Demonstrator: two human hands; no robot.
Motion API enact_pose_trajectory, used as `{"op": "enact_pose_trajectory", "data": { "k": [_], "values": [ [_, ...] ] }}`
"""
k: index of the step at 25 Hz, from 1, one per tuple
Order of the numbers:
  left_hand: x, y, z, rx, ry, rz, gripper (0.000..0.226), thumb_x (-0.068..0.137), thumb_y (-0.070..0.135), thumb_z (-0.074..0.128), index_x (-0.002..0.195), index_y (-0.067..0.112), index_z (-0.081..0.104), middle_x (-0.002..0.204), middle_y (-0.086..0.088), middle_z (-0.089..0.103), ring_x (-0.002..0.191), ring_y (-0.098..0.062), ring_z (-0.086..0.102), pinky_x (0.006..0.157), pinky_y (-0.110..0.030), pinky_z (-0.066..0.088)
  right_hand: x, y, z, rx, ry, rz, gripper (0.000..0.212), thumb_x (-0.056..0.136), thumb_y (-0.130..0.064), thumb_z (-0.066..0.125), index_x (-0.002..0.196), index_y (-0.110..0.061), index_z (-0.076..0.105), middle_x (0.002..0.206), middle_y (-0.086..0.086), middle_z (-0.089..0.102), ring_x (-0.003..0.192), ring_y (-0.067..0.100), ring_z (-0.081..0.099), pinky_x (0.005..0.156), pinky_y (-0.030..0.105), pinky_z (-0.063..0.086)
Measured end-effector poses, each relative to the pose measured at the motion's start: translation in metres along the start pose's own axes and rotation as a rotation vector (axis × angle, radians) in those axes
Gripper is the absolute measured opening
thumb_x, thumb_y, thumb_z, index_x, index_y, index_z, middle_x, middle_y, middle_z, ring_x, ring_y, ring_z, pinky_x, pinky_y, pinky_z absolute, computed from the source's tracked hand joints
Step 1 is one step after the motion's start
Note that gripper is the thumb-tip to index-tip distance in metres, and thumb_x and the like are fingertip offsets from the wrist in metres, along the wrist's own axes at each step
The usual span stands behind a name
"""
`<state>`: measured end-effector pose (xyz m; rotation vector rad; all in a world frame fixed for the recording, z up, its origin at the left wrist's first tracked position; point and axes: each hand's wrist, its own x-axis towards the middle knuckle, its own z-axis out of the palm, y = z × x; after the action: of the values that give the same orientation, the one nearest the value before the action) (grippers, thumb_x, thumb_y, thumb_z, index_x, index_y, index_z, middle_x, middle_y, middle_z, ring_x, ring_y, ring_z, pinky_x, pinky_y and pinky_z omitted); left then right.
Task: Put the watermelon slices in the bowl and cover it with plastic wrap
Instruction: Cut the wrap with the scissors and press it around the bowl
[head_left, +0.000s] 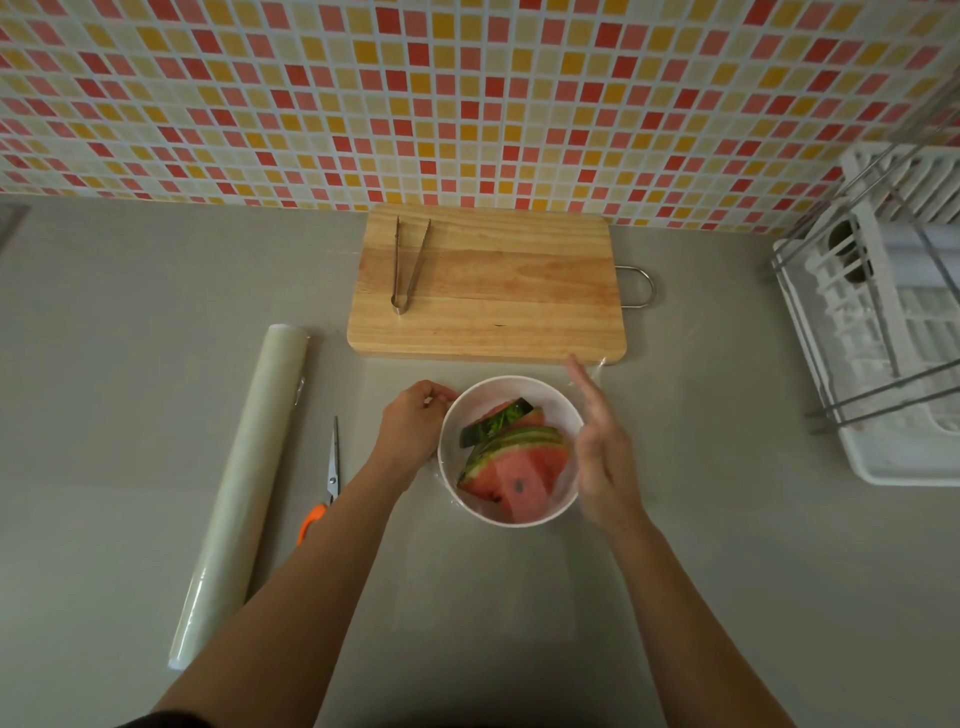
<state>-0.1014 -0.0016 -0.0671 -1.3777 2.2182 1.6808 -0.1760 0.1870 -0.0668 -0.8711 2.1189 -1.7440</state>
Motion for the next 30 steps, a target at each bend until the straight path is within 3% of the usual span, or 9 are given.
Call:
{"op": "enact_pose_trajectory", "data": {
  "k": [3, 6, 10, 15, 19, 21, 23, 27, 30],
  "values": [
    [-0.002, 0.0, 0.006, -0.042, 0.065, -0.031, 0.028, 0.093, 0.016, 0.038, 0.096, 0.017, 0.067, 0.098, -0.003, 0.067, 0.089, -0.023, 0.063, 0.076, -0.037, 0.054, -0.006, 0.006, 0.012, 0.123, -0.011, 0.168, 0.082, 0.081, -0.075, 0.029, 0.142, -0.02, 0.032, 0.146, -0.005, 0.038, 0.129, 0.007, 0.042, 0.097, 0.026, 0.044],
    [-0.005, -0.002, 0.011, -0.09, 0.086, -0.054, 0.029, 0.094, 0.015, 0.037, 0.098, 0.017, 0.066, 0.1, -0.004, 0.066, 0.091, -0.024, 0.062, 0.074, -0.037, 0.054, -0.005, 0.012, 0.017, 0.263, 0.087, 0.237, 0.067, 0.083, -0.069, 0.032, 0.131, -0.023, 0.045, 0.136, 0.009, 0.049, 0.12, 0.007, 0.051, 0.09, 0.02, 0.047],
    [-0.007, -0.004, 0.014, -0.107, 0.106, -0.065, 0.029, 0.094, 0.014, 0.038, 0.098, 0.017, 0.065, 0.101, -0.003, 0.066, 0.091, -0.024, 0.062, 0.074, -0.038, 0.054, -0.001, 0.019, 0.015, 0.37, 0.093, 0.42, 0.056, 0.08, -0.068, 0.033, 0.107, -0.033, 0.066, 0.108, 0.001, 0.067, 0.104, 0.017, 0.063, 0.081, 0.03, 0.053],
    [-0.008, -0.005, 0.015, -0.082, 0.152, -0.04, 0.032, 0.093, 0.012, 0.037, 0.106, 0.012, 0.066, 0.104, -0.003, 0.066, 0.096, -0.025, 0.062, 0.085, -0.046, 0.054, 0.001, 0.016, 0.014, 0.213, 0.085, 0.6, 0.07, 0.07, -0.082, 0.022, 0.084, -0.035, 0.071, 0.085, -0.001, 0.073, 0.088, 0.014, 0.069, 0.071, 0.028, 0.054],
    [-0.005, -0.008, 0.009, 0.002, 0.135, -0.022, 0.028, 0.092, 0.015, 0.041, 0.104, 0.013, 0.066, 0.101, -0.003, 0.066, 0.084, -0.021, 0.063, 0.074, -0.037, 0.056, -0.002, 0.01, 0.008, -0.194, 0.099, 0.527, 0.082, 0.076, -0.075, 0.002, 0.065, -0.025, 0.066, 0.071, -0.004, 0.068, 0.078, 0.012, 0.063, 0.07, 0.023, 0.047],
    [-0.003, -0.009, 0.005, 0.103, 0.124, 0.017, 0.025, 0.094, 0.018, 0.043, 0.108, 0.012, 0.063, 0.101, -0.001, 0.061, 0.083, -0.021, 0.061, 0.074, -0.034, 0.054, -0.005, 0.008, 0.004, -0.591, 0.089, 0.438, 0.084, 0.079, -0.066, -0.004, 0.077, -0.018, 0.065, 0.087, 0.007, 0.066, 0.093, 0.022, 0.049, 0.083, 0.03, 0.037],
    [0.0, -0.009, 0.001, 0.236, 0.152, 0.064, 0.026, 0.096, 0.022, 0.041, 0.106, 0.007, 0.06, 0.095, -0.004, 0.058, 0.085, -0.025, 0.058, 0.075, -0.033, 0.049, 0.0, 0.008, -0.002, -0.747, 0.089, 0.324, 0.083, 0.081, -0.062, 0.001, 0.108, -0.012, 0.062, 0.115, 0.011, 0.06, 0.108, 0.026, 0.044, 0.095, 0.035, 0.032],
    [-0.009, -0.022, -0.008, 0.201, 0.303, 0.073, 0.037, 0.1, 0.028, 0.032, 0.09, 0.002, 0.056, 0.083, -0.013, 0.061, 0.083, -0.033, 0.058, 0.067, -0.032, 0.037, 0.026, -0.004, -0.012, -0.15, -0.071, 0.196, 0.081, 0.079, -0.078, 0.011, 0.135, -0.029, 0.042, 0.138, -0.011, 0.046, 0.126, -0.005, 0.038, 0.102, 0.009, 0.025],
    [-0.041, -0.027, -0.002, -0.093, 0.391, 0.257, 0.047, 0.1, 0.038, 0.026, 0.113, 0.012, 0.063, 0.11, 0.0, 0.064, 0.107, -0.017, 0.057, 0.086, -0.026, 0.039, 0.036, -0.006, -0.005, -0.031, -0.305, 0.21, 0.088, 0.07, -0.086, 0.015, 0.132, -0.033, 0.047, 0.131, -0.024, 0.046, 0.122, -0.012, 0.04, 0.1, 0.011, 0.033]
  ]
}}
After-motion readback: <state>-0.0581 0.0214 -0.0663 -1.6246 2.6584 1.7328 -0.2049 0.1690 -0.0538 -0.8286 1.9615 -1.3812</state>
